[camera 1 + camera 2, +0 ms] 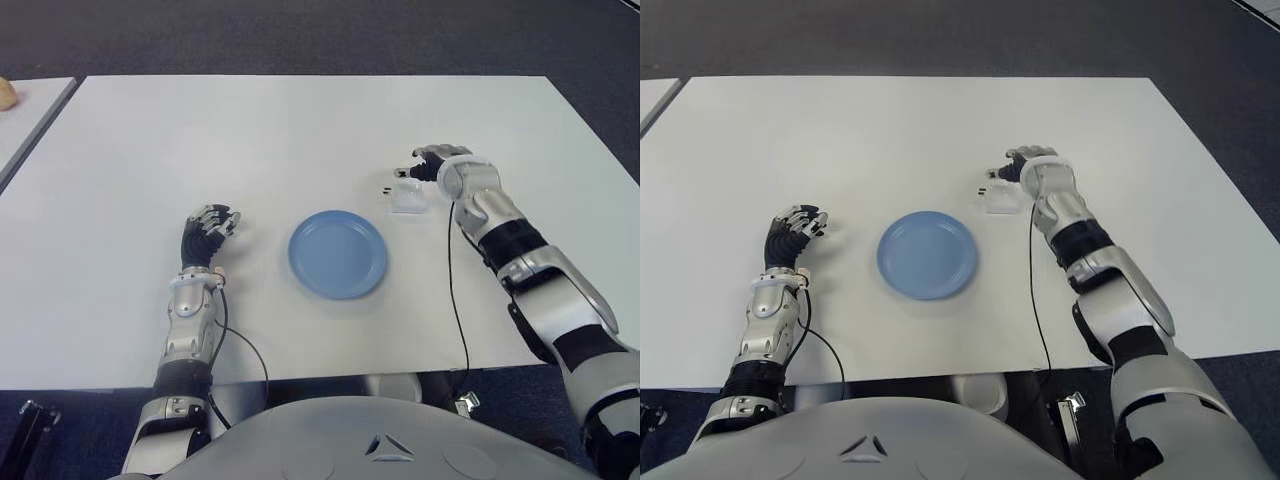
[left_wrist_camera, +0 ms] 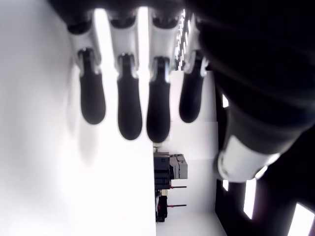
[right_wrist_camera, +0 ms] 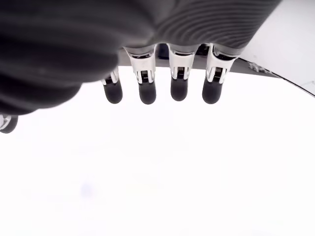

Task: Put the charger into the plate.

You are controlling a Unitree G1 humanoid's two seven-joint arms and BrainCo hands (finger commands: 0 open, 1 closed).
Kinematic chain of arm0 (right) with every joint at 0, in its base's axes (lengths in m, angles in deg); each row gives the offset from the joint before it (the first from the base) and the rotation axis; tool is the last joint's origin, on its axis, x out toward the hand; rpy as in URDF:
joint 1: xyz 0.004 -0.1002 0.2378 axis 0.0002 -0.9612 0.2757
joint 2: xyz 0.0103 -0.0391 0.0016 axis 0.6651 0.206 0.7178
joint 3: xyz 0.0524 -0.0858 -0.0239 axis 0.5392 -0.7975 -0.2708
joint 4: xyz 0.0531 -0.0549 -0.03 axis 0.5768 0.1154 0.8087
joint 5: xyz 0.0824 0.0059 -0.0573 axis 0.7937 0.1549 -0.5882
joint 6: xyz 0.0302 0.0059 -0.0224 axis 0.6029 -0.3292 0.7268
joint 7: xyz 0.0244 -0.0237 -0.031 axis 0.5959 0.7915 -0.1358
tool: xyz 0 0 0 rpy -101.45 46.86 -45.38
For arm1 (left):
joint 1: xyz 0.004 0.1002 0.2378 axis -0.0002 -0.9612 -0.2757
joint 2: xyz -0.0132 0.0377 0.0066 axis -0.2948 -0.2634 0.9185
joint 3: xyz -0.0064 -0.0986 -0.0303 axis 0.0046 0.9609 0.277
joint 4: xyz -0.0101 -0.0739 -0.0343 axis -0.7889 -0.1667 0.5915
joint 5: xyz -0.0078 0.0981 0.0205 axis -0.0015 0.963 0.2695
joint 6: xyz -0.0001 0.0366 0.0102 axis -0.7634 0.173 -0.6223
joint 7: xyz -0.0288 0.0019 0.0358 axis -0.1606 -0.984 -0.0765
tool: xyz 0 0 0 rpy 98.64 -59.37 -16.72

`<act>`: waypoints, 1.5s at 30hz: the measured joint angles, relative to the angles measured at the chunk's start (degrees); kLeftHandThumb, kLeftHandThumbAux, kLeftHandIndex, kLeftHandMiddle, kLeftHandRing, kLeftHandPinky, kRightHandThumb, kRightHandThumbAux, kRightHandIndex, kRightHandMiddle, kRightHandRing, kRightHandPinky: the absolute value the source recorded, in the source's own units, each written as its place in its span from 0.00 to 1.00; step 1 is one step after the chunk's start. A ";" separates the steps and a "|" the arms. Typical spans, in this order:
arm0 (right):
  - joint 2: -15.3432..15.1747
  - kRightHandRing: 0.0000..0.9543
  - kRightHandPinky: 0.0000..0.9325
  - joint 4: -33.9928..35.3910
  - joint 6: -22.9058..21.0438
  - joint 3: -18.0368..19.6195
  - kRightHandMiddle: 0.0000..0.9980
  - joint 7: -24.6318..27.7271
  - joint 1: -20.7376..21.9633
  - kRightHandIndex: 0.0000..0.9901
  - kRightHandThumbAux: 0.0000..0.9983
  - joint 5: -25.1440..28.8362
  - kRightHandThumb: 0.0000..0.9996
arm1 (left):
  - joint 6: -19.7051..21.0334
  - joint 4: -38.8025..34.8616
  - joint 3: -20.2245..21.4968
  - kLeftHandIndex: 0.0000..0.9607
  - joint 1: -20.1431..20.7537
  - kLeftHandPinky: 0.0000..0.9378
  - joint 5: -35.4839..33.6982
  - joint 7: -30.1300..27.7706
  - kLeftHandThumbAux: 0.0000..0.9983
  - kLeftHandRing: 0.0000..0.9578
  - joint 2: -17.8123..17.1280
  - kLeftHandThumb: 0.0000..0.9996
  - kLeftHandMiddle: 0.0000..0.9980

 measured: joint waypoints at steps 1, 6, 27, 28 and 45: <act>0.25 0.00 0.00 -1.26 0.67 -0.16 0.00 0.03 0.96 0.00 0.13 0.01 0.53 | 0.14 -0.12 0.01 0.45 0.00 0.52 0.00 0.00 0.72 0.54 0.01 0.71 0.52; 0.85 0.00 0.00 -5.87 4.08 -0.54 0.00 0.65 5.02 0.00 0.13 0.25 0.52 | 0.50 -0.33 -0.06 0.44 0.01 0.53 -0.02 0.00 0.72 0.54 0.08 0.71 0.52; -6.29 0.00 0.00 -7.63 24.47 -0.27 0.00 -0.28 10.00 0.00 0.15 1.04 0.51 | 1.95 -1.46 -0.40 0.45 -0.05 0.53 -0.53 -0.03 0.72 0.54 0.65 0.71 0.53; -6.28 0.00 0.00 -8.45 25.79 -0.28 0.00 -1.23 9.86 0.00 0.15 1.13 0.52 | 1.99 -1.56 -0.44 0.45 -0.07 0.53 -0.47 -0.03 0.72 0.54 0.65 0.71 0.53; -4.53 0.00 0.00 -25.35 38.98 -2.14 0.00 -13.39 6.65 0.00 0.14 1.06 0.55 | 4.20 -4.74 -0.54 0.44 -1.86 0.53 1.12 -0.03 0.72 0.53 0.12 0.70 0.51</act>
